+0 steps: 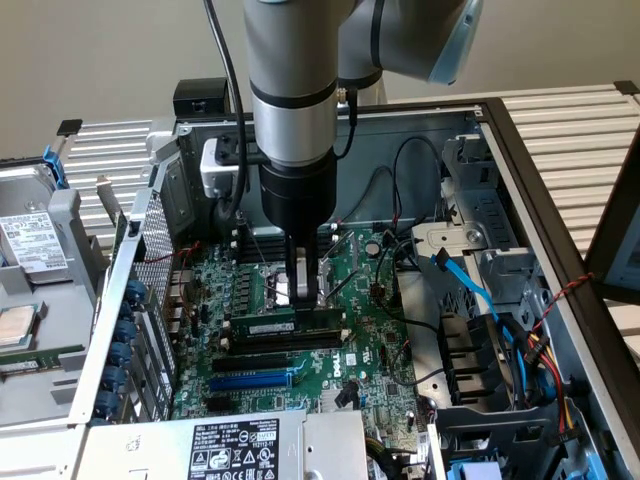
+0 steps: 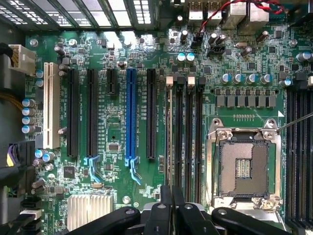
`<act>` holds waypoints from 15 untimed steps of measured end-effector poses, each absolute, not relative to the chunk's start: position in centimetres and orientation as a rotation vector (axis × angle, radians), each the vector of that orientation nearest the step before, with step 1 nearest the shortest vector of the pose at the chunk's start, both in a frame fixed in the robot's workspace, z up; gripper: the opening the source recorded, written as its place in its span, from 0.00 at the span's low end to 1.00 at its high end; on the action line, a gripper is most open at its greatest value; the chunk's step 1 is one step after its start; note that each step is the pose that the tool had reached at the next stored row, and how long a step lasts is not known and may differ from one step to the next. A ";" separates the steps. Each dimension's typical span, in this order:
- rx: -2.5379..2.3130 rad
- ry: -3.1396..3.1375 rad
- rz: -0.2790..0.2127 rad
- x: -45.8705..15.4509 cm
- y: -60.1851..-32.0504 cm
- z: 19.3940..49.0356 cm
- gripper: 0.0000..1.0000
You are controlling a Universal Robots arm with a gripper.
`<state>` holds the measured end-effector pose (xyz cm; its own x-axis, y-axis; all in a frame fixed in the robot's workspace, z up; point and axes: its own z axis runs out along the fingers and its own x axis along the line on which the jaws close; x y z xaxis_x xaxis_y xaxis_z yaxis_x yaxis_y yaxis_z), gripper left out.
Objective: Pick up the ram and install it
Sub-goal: 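Insert the ram into the slot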
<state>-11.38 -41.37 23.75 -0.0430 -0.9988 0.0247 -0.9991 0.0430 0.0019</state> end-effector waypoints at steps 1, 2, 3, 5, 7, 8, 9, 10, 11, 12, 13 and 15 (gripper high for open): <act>2.160 -2.255 0.025 -11.4 -41.4 23.7 0.13; 2.160 -2.254 0.025 -11.4 -41.4 23.7 0.13; 2.160 -2.255 0.024 -11.4 -41.4 23.7 0.13; 2.160 -2.255 0.024 -11.5 -41.4 23.6 0.13; 2.160 -2.254 0.025 -11.5 -41.3 23.5 0.13; 2.160 -2.254 0.024 -11.5 -41.3 23.5 0.13; 2.160 -2.254 0.025 -11.5 -41.3 23.5 0.13; 2.160 -2.254 0.025 -11.5 -41.3 23.5 0.13; 2.160 -2.254 0.025 -11.5 -41.3 23.5 0.13; 2.160 -2.254 0.024 -11.5 -41.3 23.5 0.13; 2.160 -2.254 0.024 -11.5 -41.3 23.5 0.13; 2.160 -2.254 0.024 -11.5 -41.3 23.5 0.13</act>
<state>-11.54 -41.33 23.47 -0.0426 -0.9988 0.0247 -0.9991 0.0427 0.0020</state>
